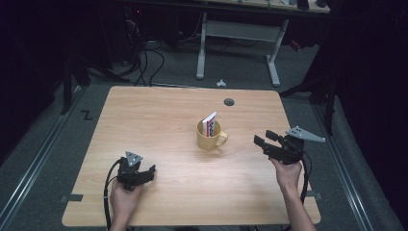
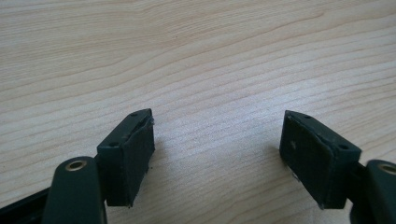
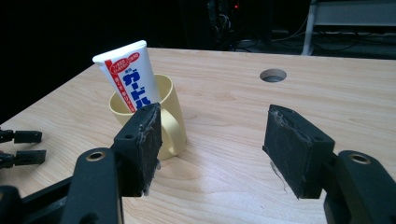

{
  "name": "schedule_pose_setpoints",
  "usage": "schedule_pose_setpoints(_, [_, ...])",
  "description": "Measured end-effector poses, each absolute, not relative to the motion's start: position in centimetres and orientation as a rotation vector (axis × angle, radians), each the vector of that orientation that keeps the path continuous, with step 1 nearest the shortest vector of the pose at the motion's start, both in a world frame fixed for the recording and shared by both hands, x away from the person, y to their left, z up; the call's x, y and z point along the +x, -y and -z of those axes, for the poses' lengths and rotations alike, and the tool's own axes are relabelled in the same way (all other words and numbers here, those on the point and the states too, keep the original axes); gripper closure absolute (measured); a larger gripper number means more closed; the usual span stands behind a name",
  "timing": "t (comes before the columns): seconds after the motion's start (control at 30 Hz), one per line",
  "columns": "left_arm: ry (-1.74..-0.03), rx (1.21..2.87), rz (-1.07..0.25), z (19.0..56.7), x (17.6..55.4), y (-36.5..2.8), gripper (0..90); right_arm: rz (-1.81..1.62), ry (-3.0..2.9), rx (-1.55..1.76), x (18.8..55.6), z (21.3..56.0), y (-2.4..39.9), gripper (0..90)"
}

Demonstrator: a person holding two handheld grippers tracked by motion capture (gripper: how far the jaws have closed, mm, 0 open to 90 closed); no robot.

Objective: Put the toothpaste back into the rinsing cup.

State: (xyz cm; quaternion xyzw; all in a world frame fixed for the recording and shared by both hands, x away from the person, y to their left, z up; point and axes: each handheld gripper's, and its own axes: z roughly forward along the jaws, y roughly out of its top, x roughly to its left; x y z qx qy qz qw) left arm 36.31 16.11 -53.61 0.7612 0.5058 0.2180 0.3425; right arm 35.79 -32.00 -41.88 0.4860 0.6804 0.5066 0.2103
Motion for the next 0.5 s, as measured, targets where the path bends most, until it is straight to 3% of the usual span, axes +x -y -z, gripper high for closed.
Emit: schedule_pose_setpoints(0.5, [-1.315, 1.979, -0.567, 53.6, 36.3, -16.1, 26.7, -1.386, -1.882, 1.389, 34.9, 43.3, 32.6, 38.3])
